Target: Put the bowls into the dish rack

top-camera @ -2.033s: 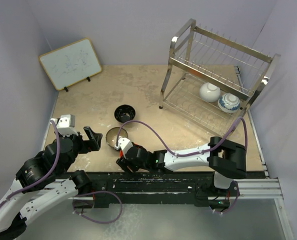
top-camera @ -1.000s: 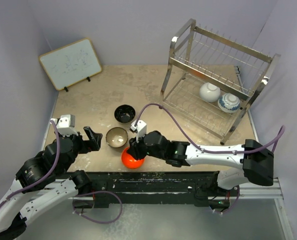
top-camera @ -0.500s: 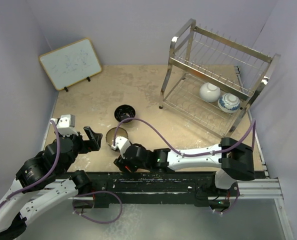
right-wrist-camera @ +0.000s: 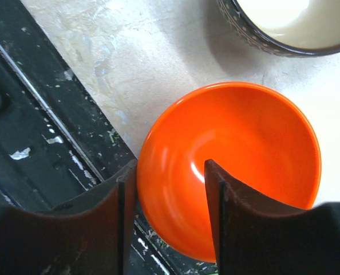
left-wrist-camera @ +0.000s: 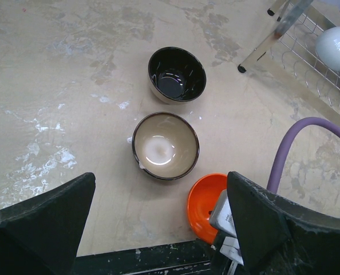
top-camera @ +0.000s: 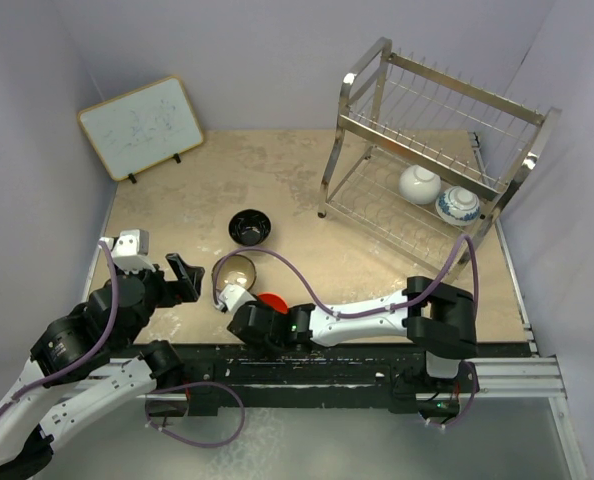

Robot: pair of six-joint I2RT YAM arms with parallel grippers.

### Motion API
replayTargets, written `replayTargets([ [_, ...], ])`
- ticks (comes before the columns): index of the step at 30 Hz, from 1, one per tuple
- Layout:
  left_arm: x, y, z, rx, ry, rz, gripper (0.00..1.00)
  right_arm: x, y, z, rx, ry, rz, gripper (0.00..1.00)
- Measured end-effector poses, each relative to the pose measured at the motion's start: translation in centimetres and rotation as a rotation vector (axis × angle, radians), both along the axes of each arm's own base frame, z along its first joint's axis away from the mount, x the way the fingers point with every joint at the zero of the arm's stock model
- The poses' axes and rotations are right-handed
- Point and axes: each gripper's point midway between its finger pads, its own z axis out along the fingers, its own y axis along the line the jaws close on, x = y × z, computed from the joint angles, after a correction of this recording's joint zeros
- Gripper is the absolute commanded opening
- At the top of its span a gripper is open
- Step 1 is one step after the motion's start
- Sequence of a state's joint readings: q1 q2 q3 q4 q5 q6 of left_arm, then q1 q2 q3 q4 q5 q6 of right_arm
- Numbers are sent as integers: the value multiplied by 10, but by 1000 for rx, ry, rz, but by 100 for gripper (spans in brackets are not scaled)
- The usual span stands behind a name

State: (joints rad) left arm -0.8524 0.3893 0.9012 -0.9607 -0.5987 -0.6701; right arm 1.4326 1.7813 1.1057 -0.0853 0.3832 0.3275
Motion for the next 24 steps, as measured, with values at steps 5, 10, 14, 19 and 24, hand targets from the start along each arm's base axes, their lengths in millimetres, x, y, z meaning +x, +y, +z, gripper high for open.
replayTargets([
  [5,0,0,0,0,0,0,99,3,-3,-4,-25,-14,-10,46],
  [10,0,0,0,0,0,0,99,3,-3,-4,-27,-17,-12,45],
  [14,0,0,0,0,0,0,99,4,-4,-9,-37,-19,-15,46],
  [19,0,0,0,0,0,0,99,5,-7,-17,-61,-27,-22,46],
  [24,0,0,0,0,0,0,99,5,-7,-17,-64,-33,-26,6],
])
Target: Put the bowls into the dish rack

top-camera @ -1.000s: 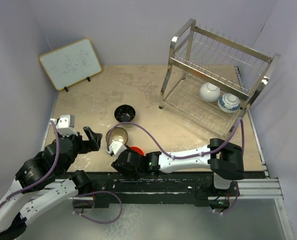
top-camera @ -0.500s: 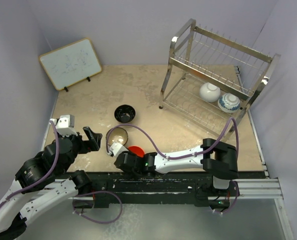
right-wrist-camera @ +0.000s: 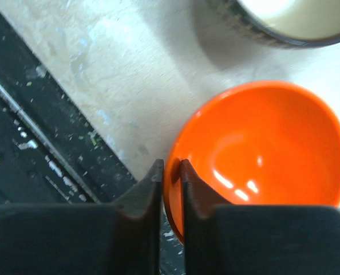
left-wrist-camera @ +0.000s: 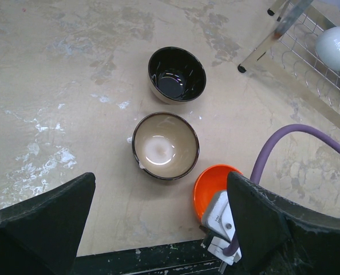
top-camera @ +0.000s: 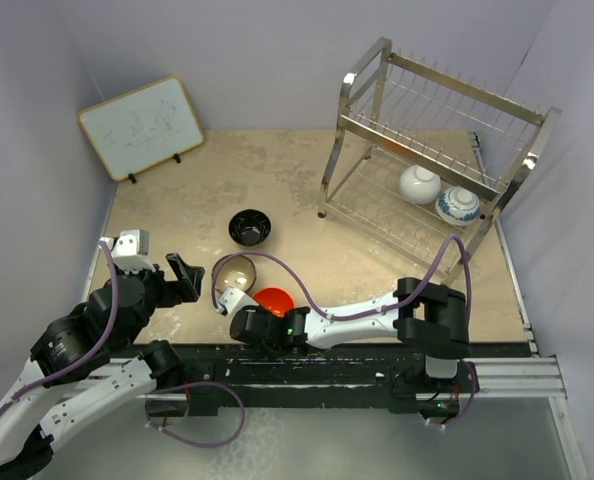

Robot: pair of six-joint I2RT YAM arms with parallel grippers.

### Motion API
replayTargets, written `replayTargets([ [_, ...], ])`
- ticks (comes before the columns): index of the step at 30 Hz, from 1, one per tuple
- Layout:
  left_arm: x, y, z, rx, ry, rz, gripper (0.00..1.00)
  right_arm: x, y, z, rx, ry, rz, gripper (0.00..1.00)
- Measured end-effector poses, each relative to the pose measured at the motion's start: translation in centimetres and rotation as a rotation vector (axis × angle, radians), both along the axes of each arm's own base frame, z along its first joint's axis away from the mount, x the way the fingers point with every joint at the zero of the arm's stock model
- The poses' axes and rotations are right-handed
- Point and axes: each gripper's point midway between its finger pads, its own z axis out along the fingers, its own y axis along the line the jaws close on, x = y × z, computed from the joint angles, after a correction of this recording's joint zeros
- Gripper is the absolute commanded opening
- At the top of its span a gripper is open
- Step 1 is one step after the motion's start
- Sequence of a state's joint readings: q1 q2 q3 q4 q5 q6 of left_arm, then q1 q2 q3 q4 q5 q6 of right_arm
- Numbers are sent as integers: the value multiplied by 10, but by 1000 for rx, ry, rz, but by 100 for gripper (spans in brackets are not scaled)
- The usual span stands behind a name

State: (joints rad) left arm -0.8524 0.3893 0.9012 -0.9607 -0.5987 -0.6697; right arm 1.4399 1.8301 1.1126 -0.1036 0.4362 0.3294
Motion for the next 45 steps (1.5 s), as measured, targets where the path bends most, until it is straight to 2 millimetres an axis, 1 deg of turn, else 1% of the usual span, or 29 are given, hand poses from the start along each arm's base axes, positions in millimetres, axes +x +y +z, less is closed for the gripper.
replayTargets([
  [1,0,0,0,0,0,0,99,0,0,0,1,0,-2,0],
  [4,0,0,0,0,0,0,99,5,0,13,29,-30,-26,0],
  [7,0,0,0,-1,0,0,99,1,0,22,76,1,-36,0],
  [11,0,0,1,-4,-3,0,99,-5,-9,35,131,36,-52,0],
  [12,-1,1,1,-5,-4,0,99,-6,-12,43,167,53,-56,0],
  [14,-1,1,1,-6,-5,0,99,-4,-16,55,223,77,-68,0],
  [15,-1,1,1,-6,-5,0,99,-1,-18,64,267,99,-75,0],
  [17,-1,1,1,-6,-5,0,99,13,-24,79,354,141,-101,0],
  [19,-1,1,1,-6,-5,0,99,35,-34,96,452,181,-142,0],
  [22,-1,1,1,-6,-5,0,99,60,-46,110,544,217,-182,0],
  [23,-1,1,1,-6,-5,0,99,66,-49,114,574,238,-183,0],
  [26,-1,1,1,-6,-5,0,99,69,-52,117,634,299,-168,0],
  [31,-1,1,1,-6,-5,0,99,74,-67,114,708,412,-163,0],
  [35,0,0,0,-2,-2,0,99,91,-82,118,782,468,-198,0],
  [41,0,0,0,-1,0,0,99,125,-102,138,928,522,-222,0],
  [45,0,0,0,-1,0,0,99,141,-113,138,978,554,-253,0],
])
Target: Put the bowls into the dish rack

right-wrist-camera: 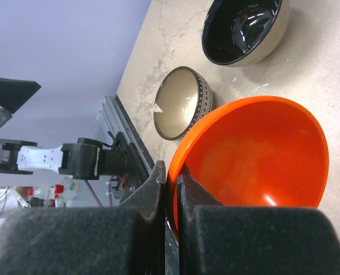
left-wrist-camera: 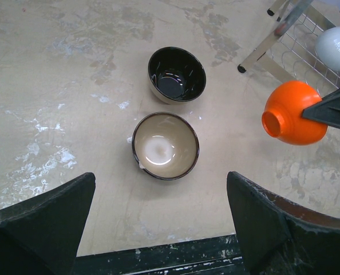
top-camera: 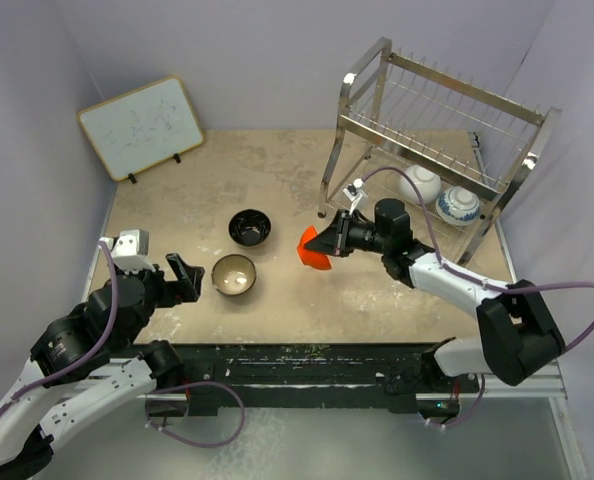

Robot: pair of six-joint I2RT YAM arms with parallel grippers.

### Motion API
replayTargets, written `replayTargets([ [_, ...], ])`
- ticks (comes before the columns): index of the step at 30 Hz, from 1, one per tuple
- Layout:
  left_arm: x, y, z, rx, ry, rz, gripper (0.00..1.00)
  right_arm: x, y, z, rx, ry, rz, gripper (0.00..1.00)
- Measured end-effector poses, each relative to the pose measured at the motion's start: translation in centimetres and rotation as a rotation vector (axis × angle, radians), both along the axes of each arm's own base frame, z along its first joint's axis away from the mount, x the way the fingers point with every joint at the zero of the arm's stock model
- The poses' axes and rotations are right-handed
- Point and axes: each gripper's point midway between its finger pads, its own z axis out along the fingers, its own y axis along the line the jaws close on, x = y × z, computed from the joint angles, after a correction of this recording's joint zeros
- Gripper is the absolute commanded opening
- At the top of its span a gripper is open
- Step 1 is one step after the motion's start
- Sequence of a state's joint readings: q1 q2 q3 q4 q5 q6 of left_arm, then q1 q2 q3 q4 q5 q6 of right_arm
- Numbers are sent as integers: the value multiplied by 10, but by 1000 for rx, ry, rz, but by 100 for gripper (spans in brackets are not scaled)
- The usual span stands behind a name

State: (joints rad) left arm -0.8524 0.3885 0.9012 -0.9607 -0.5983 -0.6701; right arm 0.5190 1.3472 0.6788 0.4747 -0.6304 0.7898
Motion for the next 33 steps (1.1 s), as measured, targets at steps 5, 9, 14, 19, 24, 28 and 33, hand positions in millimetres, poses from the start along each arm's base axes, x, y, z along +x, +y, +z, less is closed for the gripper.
replayTargets([
  [5,0,0,0,0,0,0,99,16,-13,0,47,37,-18,0],
  [9,0,0,0,0,0,0,99,40,-30,1,108,76,-67,0],
  [14,0,0,0,0,0,0,99,67,-50,8,203,94,-120,0],
  [19,0,0,0,0,0,0,99,81,-62,23,279,80,-152,0],
  [24,0,0,0,0,0,0,99,97,-79,34,324,69,-207,0],
  [28,0,0,0,0,0,0,99,114,-91,38,352,64,-266,0],
  [33,0,0,0,0,0,0,99,137,-100,39,373,62,-327,0],
])
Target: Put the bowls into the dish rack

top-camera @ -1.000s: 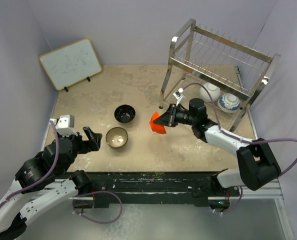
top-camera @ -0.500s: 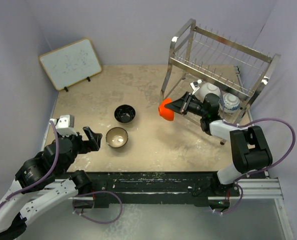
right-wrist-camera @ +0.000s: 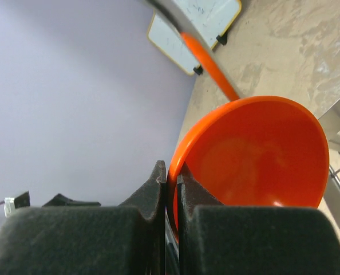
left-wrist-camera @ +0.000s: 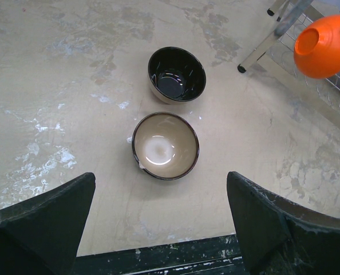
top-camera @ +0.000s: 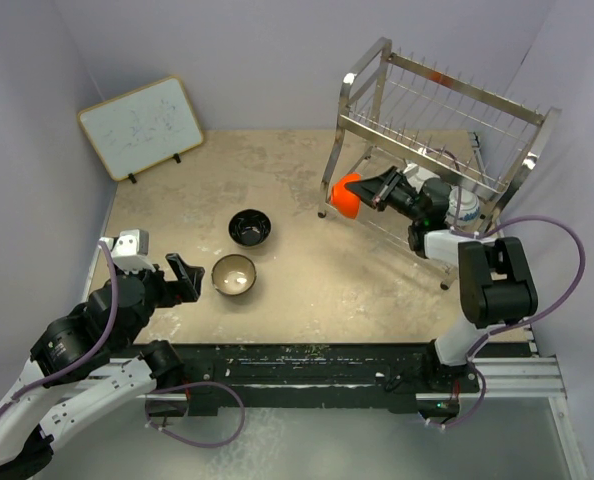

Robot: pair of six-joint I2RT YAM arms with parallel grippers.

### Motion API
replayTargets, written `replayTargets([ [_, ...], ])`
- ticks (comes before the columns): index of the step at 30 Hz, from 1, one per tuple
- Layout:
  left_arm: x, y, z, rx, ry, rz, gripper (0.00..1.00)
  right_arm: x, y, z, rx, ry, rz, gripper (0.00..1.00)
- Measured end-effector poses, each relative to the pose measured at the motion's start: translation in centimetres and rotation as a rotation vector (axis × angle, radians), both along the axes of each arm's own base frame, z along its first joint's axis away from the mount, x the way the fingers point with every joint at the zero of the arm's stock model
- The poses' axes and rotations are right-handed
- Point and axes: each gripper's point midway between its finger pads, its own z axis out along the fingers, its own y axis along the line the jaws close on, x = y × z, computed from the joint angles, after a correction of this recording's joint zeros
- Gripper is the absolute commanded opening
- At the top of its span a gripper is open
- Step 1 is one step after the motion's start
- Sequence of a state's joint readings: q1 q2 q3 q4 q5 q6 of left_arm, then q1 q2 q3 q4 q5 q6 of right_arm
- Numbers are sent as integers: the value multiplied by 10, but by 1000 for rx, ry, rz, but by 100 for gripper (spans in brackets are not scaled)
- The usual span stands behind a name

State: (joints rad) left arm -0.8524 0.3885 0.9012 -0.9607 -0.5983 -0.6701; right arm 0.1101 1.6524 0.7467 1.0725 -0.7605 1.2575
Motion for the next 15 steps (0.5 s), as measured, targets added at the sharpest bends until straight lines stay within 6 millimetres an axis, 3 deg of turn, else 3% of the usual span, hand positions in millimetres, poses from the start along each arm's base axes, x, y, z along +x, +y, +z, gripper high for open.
replayTargets([
  [10,0,0,0,0,0,-1,99,43,-15,-3,28,-4,-123,0],
  [15,0,0,0,0,0,-1,99,61,-20,-20,54,20,-165,0],
])
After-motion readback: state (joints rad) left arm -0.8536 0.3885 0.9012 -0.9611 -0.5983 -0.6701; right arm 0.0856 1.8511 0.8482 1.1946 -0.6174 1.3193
